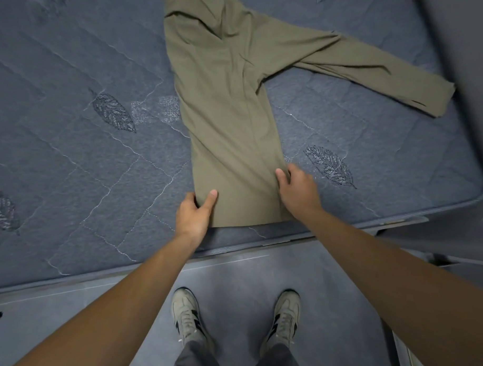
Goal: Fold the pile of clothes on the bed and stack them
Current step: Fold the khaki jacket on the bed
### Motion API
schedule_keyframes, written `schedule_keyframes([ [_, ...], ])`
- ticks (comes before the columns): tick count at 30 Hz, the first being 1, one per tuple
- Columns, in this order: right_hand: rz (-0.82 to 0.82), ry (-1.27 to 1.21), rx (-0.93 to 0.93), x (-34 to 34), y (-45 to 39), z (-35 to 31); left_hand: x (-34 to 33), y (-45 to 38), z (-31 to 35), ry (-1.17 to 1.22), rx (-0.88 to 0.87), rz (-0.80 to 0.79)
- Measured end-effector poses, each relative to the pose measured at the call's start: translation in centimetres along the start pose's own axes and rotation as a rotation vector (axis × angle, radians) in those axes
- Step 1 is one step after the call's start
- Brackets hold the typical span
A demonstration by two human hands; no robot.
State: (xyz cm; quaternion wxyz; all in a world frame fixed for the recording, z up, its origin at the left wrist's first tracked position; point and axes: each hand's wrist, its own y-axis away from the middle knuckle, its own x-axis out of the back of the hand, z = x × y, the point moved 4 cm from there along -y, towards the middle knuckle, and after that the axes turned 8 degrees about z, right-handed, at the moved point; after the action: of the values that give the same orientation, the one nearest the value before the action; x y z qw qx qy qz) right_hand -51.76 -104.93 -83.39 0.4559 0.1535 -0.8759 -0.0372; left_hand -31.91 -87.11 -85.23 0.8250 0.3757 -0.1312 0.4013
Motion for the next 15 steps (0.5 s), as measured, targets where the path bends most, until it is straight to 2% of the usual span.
schedule_keyframes([
  [4, 0.052, 0.111, 0.104, -0.4, 0.6, -0.2, -0.4, 0.6, 0.1, 0.148, -0.012, -0.014],
  [7, 0.105, 0.197, 0.041, -0.1, 1.0, 1.1, 0.6, 1.1, -0.2, 0.124, -0.038, 0.058],
  [9, 0.076, 0.285, -0.033, 0.0, 1.3, 2.3, 1.3, 1.6, -0.8, 0.025, -0.062, 0.096],
  [12, 0.044, 0.398, -0.020, 0.2, 1.8, 2.4, 1.4, 2.1, -1.3, -0.301, -0.100, 0.068],
  [15, 0.104, 0.331, 0.018, 1.5, 1.1, 1.4, 2.0, 2.1, 0.3, -0.522, -0.278, 0.185],
])
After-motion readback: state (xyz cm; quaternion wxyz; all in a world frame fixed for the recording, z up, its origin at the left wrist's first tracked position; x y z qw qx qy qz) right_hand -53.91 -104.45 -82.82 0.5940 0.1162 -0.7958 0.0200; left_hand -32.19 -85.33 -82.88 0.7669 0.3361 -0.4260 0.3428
